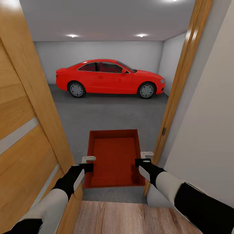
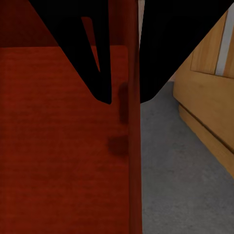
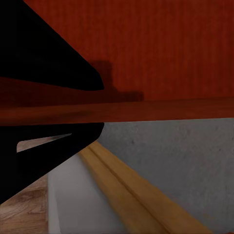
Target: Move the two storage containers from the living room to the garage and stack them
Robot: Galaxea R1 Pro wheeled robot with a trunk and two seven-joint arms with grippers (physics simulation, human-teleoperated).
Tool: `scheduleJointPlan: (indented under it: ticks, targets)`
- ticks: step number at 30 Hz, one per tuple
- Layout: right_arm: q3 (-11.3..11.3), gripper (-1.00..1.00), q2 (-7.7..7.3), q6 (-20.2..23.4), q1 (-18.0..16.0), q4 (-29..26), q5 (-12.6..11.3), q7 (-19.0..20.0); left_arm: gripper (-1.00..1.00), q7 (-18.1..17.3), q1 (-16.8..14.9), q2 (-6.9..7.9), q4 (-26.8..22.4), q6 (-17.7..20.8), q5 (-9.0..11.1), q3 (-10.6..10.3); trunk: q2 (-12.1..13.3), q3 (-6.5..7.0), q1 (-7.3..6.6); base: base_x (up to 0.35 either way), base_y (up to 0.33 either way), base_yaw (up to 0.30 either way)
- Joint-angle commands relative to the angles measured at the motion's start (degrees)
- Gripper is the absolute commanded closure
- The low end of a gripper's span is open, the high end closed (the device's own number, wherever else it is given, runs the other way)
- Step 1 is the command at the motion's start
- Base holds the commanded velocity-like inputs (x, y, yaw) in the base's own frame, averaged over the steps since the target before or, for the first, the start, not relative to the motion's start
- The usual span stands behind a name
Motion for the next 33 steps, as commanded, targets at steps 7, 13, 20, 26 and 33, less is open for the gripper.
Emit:
scheduleJointPlan:
  ticks: [7,13,20,26,33]
  targets:
    - [-0.4,1.0,-0.28,0.3,-0.1,-0.2,0.2,-0.3,1.0,0.6,0.0,0.07,0.0,0.5,0.5,-0.4,-0.1,-0.12,0.03,0.024,0.021,0.0]
    - [-0.4,1.0,-0.28,0.3,-0.1,-0.2,0.2,-0.3,1.0,0.5,0.0,0.05,0.0,0.8,0.4,-0.4,-0.1,-0.12,0.03,0.197,0.178,0.0]
    - [-0.4,1.0,-0.28,0.3,-0.1,-0.2,0.2,-0.3,1.0,0.5,0.0,0.05,0.0,0.5,0.3,-0.4,-0.1,-0.12,0.03,0.128,0.11,0.0]
    - [-0.4,1.0,-0.28,0.3,-0.1,-0.2,0.2,-0.3,1.0,0.5,0.0,0.05,0.0,0.4,0.4,-0.4,-0.1,-0.12,0.03,0.033,0.008,0.0]
    - [-0.4,1.0,-0.28,0.3,-0.1,-0.2,0.2,-0.3,1.0,0.4,0.0,0.05,0.0,0.3,0.4,-0.4,-0.1,-0.12,0.03,0.267,0.0,0.0]
